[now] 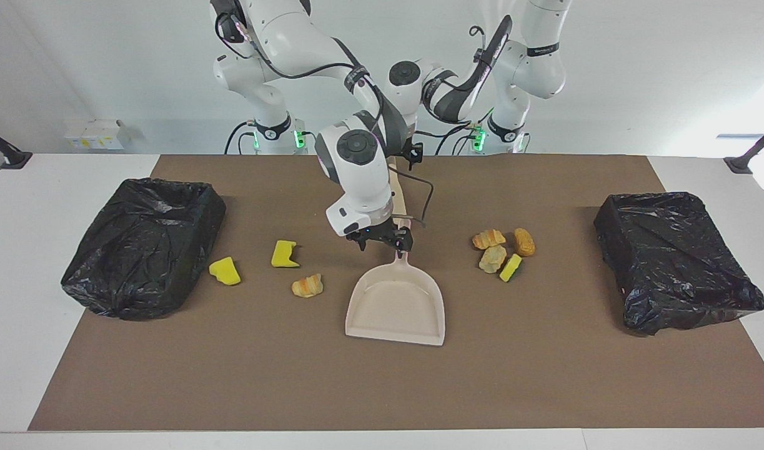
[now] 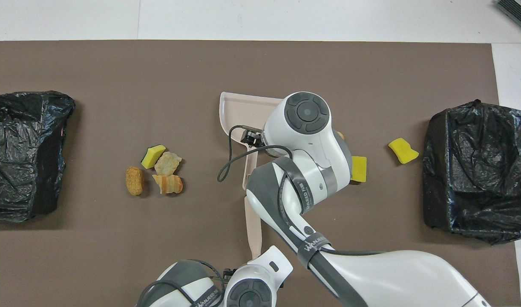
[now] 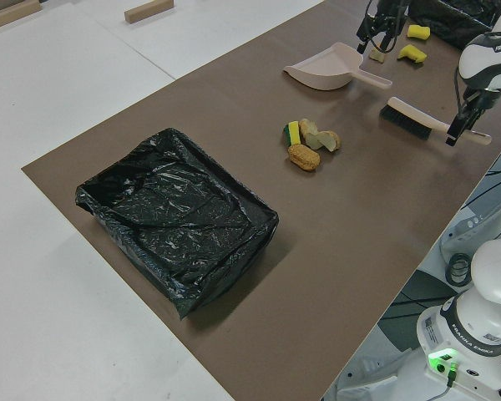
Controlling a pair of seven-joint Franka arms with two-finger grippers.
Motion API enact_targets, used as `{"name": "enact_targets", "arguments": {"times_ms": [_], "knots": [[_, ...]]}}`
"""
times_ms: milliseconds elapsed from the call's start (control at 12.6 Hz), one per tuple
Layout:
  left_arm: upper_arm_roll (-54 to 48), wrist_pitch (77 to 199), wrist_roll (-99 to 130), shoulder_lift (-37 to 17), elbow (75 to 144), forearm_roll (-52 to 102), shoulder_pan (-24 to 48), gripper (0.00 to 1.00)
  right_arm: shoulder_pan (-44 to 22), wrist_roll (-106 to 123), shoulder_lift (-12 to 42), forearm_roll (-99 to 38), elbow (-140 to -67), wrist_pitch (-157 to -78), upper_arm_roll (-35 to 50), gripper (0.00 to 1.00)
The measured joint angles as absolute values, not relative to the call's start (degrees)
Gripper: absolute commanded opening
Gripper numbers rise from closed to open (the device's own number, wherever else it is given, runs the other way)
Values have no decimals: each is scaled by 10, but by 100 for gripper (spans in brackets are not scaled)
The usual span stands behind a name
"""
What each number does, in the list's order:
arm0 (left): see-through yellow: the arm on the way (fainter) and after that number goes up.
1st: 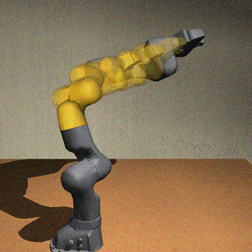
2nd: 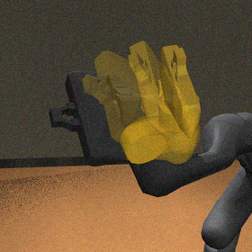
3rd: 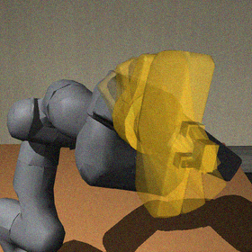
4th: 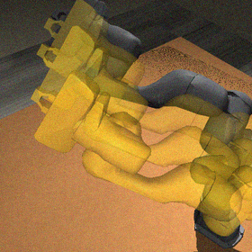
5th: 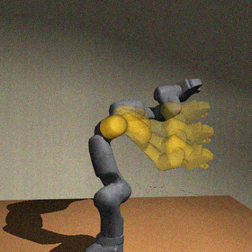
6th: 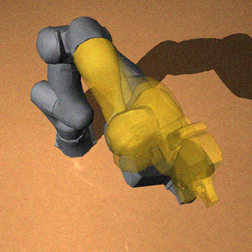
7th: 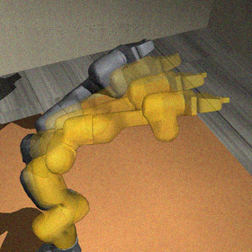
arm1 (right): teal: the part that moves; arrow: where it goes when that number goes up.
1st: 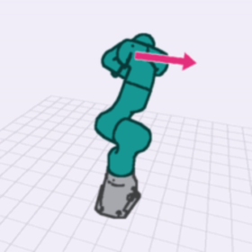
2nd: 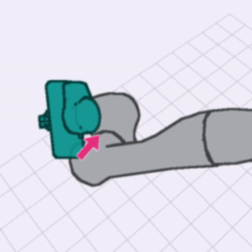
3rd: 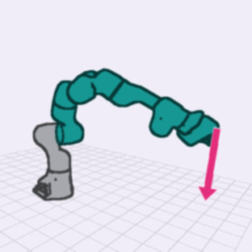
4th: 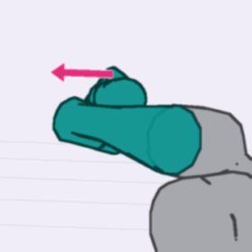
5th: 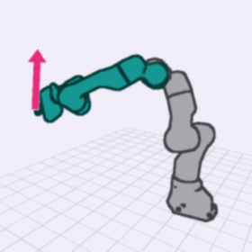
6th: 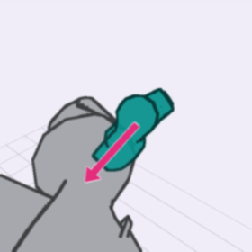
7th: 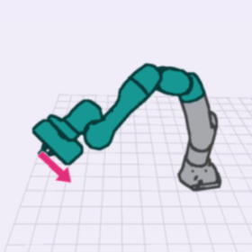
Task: Sweep and dump trash in bin
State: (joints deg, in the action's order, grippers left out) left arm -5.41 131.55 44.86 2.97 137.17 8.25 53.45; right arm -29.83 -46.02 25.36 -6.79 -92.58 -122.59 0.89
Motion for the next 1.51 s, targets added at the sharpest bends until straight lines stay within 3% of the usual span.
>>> {"name": "enact_targets", "arguments": {"times_ms": [159,478,796,955,1035,1194,1273,1512], "knots": [[-53,1313,449,29,1371,83,535,0,-309,-468,258,-68,-926,-1242,9,100],[-50,1284,427,37,1365,83,535,0,-323,-468,262,-68,-931,-1242,9,95],[-50,1257,415,41,1364,83,535,0,-337,-468,267,-68,-939,-1242,9,77],[-49,1226,404,51,1363,83,535,0,-336,-468,267,-68,-945,-1242,8,75],[-48,1216,400,56,1363,83,535,0,-336,-468,267,-68,-949,-1242,8,67],[-48,1206,398,60,1363,83,535,0,-336,-468,267,-68,-954,-1242,8,35],[-48,1195,395,61,1363,83,535,0,-336,-468,267,-68,-955,-1242,8,24],[-48,1129,375,83,1363,83,535,0,-336,-467,266,-68,-954,-1239,7,9]]}}
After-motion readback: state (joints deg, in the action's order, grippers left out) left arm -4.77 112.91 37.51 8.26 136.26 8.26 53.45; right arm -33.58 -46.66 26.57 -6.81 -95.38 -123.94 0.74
